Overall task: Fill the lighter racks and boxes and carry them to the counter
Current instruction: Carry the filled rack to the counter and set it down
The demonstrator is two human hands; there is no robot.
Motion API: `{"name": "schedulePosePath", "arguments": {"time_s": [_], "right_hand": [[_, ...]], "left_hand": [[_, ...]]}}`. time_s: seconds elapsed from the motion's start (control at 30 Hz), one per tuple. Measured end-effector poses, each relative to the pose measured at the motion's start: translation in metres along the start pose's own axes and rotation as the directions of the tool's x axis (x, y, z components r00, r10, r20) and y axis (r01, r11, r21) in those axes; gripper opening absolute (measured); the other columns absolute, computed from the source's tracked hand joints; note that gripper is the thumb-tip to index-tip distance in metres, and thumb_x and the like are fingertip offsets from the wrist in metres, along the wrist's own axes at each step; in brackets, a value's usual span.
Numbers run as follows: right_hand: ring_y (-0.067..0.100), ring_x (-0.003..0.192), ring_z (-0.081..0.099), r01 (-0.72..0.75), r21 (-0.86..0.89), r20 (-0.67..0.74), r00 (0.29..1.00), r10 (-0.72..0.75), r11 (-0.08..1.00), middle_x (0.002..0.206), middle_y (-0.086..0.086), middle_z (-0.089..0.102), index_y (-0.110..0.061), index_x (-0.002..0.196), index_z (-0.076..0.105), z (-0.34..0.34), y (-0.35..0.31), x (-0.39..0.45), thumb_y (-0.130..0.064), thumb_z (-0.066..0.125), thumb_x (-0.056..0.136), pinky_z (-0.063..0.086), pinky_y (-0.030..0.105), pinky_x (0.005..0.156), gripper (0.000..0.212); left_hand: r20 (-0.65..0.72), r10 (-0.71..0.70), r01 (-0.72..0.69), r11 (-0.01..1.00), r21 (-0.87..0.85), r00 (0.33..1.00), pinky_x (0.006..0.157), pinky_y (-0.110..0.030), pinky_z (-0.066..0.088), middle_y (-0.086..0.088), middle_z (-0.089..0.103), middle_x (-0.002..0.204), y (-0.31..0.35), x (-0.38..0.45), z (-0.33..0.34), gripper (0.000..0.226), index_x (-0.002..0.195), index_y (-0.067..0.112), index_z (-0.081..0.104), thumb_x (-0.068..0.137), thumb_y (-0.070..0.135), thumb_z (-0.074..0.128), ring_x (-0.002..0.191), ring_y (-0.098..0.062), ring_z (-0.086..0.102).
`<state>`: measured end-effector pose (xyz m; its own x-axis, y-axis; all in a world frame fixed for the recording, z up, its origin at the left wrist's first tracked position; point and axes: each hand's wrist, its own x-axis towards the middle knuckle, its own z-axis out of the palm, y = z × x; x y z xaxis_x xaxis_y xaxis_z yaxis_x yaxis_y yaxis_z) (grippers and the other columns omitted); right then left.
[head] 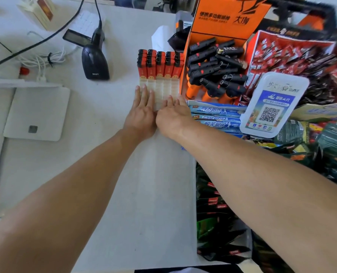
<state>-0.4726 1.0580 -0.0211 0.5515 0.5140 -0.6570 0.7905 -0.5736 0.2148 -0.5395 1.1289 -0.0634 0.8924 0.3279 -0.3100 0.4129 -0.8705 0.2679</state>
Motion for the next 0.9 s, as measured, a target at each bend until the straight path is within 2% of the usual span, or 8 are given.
{"name": "schedulePosePath", "arguments": {"time_s": [0.07, 0.17, 0.33, 0.43, 0.53, 0.67, 0.8, 0.9], "right_hand": [[0.031, 0.154, -0.003, 0.002, -0.021, 0.004, 1.0, -0.002, 1.0, 0.165, 0.023, 0.0, 0.003, 0.156, 0.004, 0.0, -0.001, -0.001, -0.012, 0.03, 0.102, -0.011, 0.047, 0.122, 0.062], [0.033, 0.154, -0.003, 0.006, -0.042, 0.002, 1.0, -0.006, 0.999, 0.165, 0.023, 0.001, 0.005, 0.156, 0.003, -0.001, -0.003, -0.003, -0.012, 0.033, 0.103, -0.01, 0.048, 0.122, 0.063], [0.035, 0.154, -0.003, 0.019, -0.059, -0.002, 1.0, -0.019, 0.998, 0.165, 0.023, 0.001, 0.004, 0.156, 0.004, 0.0, -0.004, -0.004, -0.014, 0.036, 0.103, -0.009, 0.05, 0.122, 0.064], [0.034, 0.154, -0.002, 0.032, -0.055, -0.023, 0.999, -0.033, 0.998, 0.165, 0.023, 0.0, 0.004, 0.156, 0.004, 0.002, 0.0, -0.006, -0.015, 0.031, 0.104, -0.009, 0.047, 0.123, 0.062], [0.034, 0.153, 0.002, 0.076, -0.04, -0.118, 0.99, -0.08, 0.996, 0.165, 0.02, 0.011, -0.003, 0.156, 0.025, 0.001, 0.007, -0.014, -0.018, 0.032, 0.103, -0.006, 0.044, 0.124, 0.056], [0.034, 0.149, 0.02, 0.172, 0.04, -0.275, 0.949, -0.155, 0.984, 0.15, 0.016, 0.042, -0.005, 0.143, 0.049, -0.004, 0.031, -0.055, -0.014, 0.039, 0.099, -0.002, 0.043, 0.124, 0.046], [0.029, 0.143, 0.032, 0.139, 0.148, -0.416, 0.907, -0.066, 0.979, 0.143, 0.009, 0.051, -0.008, 0.146, 0.044, 0.006, 0.081, -0.11, -0.023, 0.058, 0.094, 0.002, 0.042, 0.124, 0.056], [0.028, 0.143, 0.033, 0.056, 0.29, -0.413, 0.908, 0.072, 0.955, 0.15, 0.009, 0.045, -0.01, 0.15, 0.038, 0.025, 0.13, -0.15, -0.035, 0.053, 0.101, 0.011, 0.041, 0.123, 0.057]], "left_hand": [[0.007, 0.0, 0.0, 1.0, 0.025, 1.0, 0.121, -0.043, -0.018, -0.027, -0.014, 0.165, 0.002, -0.002, 0.0, 0.074, 0.134, 0.006, -0.026, 0.109, 0.031, 0.039, 0.151, -0.043, -0.022], [0.039, 0.032, -0.035, 0.997, 0.062, 0.999, 0.116, -0.043, -0.026, -0.025, -0.012, 0.166, -0.004, 0.005, 0.009, 0.079, 0.158, 0.014, -0.013, 0.106, 0.039, 0.041, 0.15, -0.043, -0.025], [0.043, 0.047, -0.051, 0.995, 0.087, 0.998, 0.117, -0.047, -0.025, -0.024, -0.012, 0.167, -0.011, 0.011, 0.022, 0.087, 0.162, 0.008, -0.006, 0.103, 0.045, 0.046, 0.149, -0.045, -0.026], [0.067, -0.037, 0.047, 0.988, -0.146, 0.997, 0.122, -0.042, -0.013, -0.017, -0.02, 0.167, -0.011, 0.01, 0.015, 0.091, 0.16, 0.005, -0.009, 0.103, 0.034, 0.055, 0.15, -0.035, -0.029], [0.016, -0.09, 0.09, 0.924, -0.372, 0.996, 0.125, -0.036, -0.002, -0.005, -0.017, 0.169, -0.018, 0.008, 0.011, 0.082, 0.163, 0.014, 0.001, 0.103, 0.025, 0.056, 0.154, -0.024, -0.022], [-0.12, -0.104, 0.043, 0.903, -0.428, 0.987, 0.127, -0.039, 0.005, -0.008, 0.001, 0.171, 0.0, -0.012, 0.003, 0.074, 0.161, 0.013, 0.02, 0.1, 0.022, 0.06, 0.157, -0.024, -0.011], [-0.196, -0.074, -0.023, 0.891, -0.454, 0.978, 0.127, -0.038, 0.009, -0.007, 0.017, 0.169, 0.041, -0.03, -0.017, 0.067, 0.158, 0.014, 0.031, 0.101, 0.029, 0.061, 0.157, -0.022, 0.001], [-0.213, 0.041, -0.132, 0.893, -0.43, 0.976, 0.127, -0.036, 0.009, -0.006, 0.02, 0.168, 0.085, -0.034, -0.038, 0.064, 0.158, 0.015, 0.033, 0.102, 0.03, 0.06, 0.157, -0.021, 0.006]]}}
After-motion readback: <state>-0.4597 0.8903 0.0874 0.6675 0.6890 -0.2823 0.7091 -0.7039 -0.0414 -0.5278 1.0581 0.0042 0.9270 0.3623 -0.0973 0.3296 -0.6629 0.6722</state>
